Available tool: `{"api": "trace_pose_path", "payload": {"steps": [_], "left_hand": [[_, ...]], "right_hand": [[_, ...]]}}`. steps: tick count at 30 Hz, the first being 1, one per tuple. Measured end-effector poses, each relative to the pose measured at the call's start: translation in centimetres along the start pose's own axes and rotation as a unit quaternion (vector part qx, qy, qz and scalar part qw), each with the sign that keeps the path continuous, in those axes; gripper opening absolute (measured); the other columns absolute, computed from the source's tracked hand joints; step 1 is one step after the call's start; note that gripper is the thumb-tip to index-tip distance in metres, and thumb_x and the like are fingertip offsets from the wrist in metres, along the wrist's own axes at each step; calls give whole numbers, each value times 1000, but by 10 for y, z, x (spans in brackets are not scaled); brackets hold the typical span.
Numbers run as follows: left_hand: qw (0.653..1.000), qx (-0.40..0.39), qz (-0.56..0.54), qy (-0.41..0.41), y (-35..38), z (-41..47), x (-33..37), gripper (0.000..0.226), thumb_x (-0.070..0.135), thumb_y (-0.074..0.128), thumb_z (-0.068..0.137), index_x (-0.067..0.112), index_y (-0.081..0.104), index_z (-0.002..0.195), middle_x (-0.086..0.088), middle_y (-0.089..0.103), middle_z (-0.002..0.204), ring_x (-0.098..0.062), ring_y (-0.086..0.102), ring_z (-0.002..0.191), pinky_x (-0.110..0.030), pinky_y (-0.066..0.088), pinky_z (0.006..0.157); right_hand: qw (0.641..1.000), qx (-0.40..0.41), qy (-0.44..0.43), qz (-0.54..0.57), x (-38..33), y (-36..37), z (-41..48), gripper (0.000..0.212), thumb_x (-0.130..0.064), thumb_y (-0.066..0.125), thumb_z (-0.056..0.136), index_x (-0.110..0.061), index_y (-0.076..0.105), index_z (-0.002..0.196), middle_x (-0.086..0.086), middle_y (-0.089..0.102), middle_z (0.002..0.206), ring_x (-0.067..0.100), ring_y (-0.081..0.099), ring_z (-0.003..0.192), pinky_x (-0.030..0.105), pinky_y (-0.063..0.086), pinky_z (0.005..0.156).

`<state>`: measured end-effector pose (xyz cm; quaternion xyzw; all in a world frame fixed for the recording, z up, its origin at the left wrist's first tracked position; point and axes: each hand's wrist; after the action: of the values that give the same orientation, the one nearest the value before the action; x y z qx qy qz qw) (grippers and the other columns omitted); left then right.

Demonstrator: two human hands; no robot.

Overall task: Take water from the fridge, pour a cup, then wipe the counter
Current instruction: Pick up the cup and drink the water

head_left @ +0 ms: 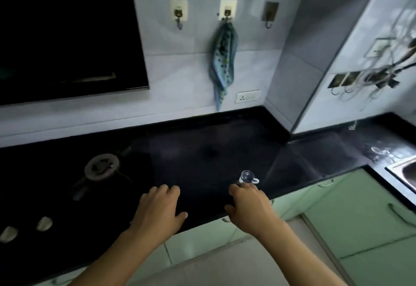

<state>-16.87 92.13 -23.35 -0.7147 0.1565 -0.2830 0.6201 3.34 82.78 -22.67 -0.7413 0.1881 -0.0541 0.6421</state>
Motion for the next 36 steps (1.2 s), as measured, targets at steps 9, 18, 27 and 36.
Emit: {"api": "trace_pose_path", "payload": {"steps": [9,18,27,36], "left_hand": [[1000,-15,-6,0,66,104,76,45,55,59,87,26,52,120,5,59,117,-17,55,106,-31,45,89],[988,-86,-73,-106,145,169,148,47,47,63,88,26,49,126,4,56,123,-18,53,112,-32,45,97],[971,-135,-109,-165,188,201,160,45,42,66,87,22,50,125,0,57,124,-22,54,116,-36,47,95],[913,-160,-278,-253,214,219,163,59,30,76,82,20,47,132,-2,56,130,-17,58,114,-28,50,91]], "right_hand": [[999,-10,20,42,136,23,72,34,-37,55,93,-22,52,124,1,59,116,22,55,109,33,46,88],[992,-90,4,89,236,69,159,18,-31,51,94,-17,52,104,3,57,99,25,60,92,34,44,67],[982,-130,1,138,250,118,190,23,-33,54,97,-17,51,113,5,60,104,27,63,91,33,44,67],[978,-141,14,153,254,131,202,24,-38,46,101,-17,49,90,0,53,81,22,52,68,34,40,57]]}}
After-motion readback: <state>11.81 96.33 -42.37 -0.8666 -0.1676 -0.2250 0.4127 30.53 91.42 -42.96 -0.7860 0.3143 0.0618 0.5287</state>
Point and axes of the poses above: each hand's wrist, its own z-axis towards the middle knuckle, its own y-axis out of the palm, x = y × z
